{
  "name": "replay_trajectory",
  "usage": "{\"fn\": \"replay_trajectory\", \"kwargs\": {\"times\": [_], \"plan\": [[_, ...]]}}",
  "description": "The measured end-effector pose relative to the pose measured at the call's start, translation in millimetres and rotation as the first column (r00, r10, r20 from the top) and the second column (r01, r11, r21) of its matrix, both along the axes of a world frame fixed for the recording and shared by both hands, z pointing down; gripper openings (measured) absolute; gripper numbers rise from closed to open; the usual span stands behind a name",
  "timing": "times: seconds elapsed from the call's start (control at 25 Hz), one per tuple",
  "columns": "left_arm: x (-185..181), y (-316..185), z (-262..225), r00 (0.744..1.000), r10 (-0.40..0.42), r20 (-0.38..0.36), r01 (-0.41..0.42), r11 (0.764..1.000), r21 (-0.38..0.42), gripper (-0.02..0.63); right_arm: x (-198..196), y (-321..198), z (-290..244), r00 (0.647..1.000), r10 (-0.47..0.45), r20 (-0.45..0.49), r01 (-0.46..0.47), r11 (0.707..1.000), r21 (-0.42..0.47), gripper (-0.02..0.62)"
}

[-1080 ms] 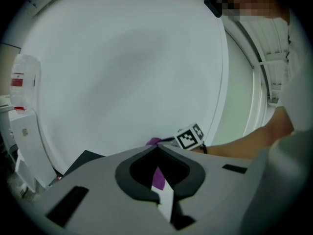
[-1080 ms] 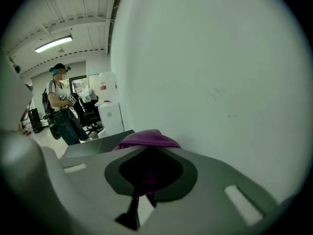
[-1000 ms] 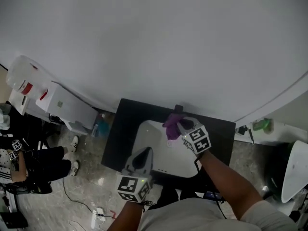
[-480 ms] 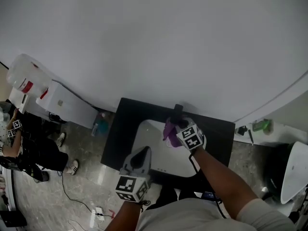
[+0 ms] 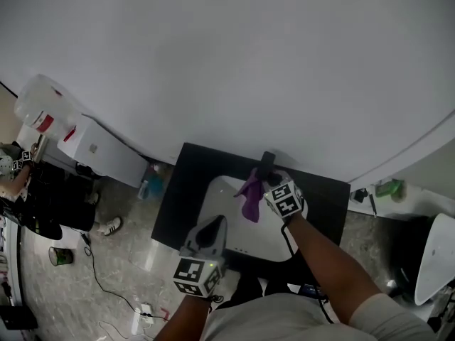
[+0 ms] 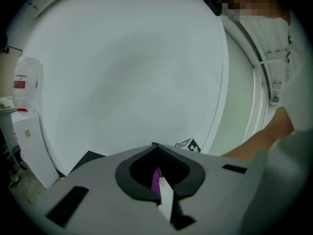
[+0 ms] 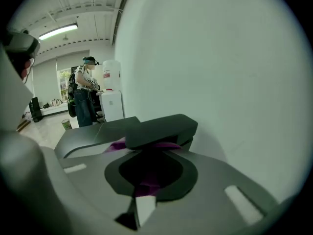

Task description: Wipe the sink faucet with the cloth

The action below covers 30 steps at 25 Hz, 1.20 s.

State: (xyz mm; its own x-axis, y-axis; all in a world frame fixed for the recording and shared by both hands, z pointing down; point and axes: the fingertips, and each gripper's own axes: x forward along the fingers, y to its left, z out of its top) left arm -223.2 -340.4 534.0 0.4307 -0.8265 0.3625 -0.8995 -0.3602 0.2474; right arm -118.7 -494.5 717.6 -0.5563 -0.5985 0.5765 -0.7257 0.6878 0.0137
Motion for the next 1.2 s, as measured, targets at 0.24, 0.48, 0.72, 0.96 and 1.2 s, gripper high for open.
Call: {"fn": "replay_trajectory", "kwargs": {"times": [0.24, 0.48, 0.72, 0.96, 1.2], "plan": [[3.7, 4.6, -5.8, 1.000, 0.005, 0.000, -0.005, 1.000, 0.013, 0.006, -16.9, 77.5, 8.1, 0.993, -0.109, 0.041, 0.111, 0.992, -0.058, 0.025], [26.6, 13.7, -27.6, 1.000, 0.025, -0.017, -0.024, 0.998, 0.059, 0.006, 8.8, 143.9, -87.0, 0.967, -0.132, 0.217, 0.131, 0.991, 0.019, 0.025], [69.0, 25.7, -73.5, 0.999, 0.027, -0.029, -0.022, 0.988, 0.153, 0.006, 74.3, 168.9, -247.6, 0.937, -0.174, 0.302, 0.098, 0.963, 0.249, 0.025], [107.5, 37.8, -119.8, 0.999, 0.037, -0.016, -0.032, 0.970, 0.240, 0.006, 127.7, 188.1, -333.5, 0.927, -0.156, 0.341, 0.019, 0.928, 0.373, 0.023], [132.8, 45.7, -142.9, 1.000, 0.023, -0.016, -0.018, 0.960, 0.281, 0.006, 152.4, 196.8, -349.0, 0.920, -0.138, 0.367, -0.015, 0.923, 0.385, 0.023]]}}
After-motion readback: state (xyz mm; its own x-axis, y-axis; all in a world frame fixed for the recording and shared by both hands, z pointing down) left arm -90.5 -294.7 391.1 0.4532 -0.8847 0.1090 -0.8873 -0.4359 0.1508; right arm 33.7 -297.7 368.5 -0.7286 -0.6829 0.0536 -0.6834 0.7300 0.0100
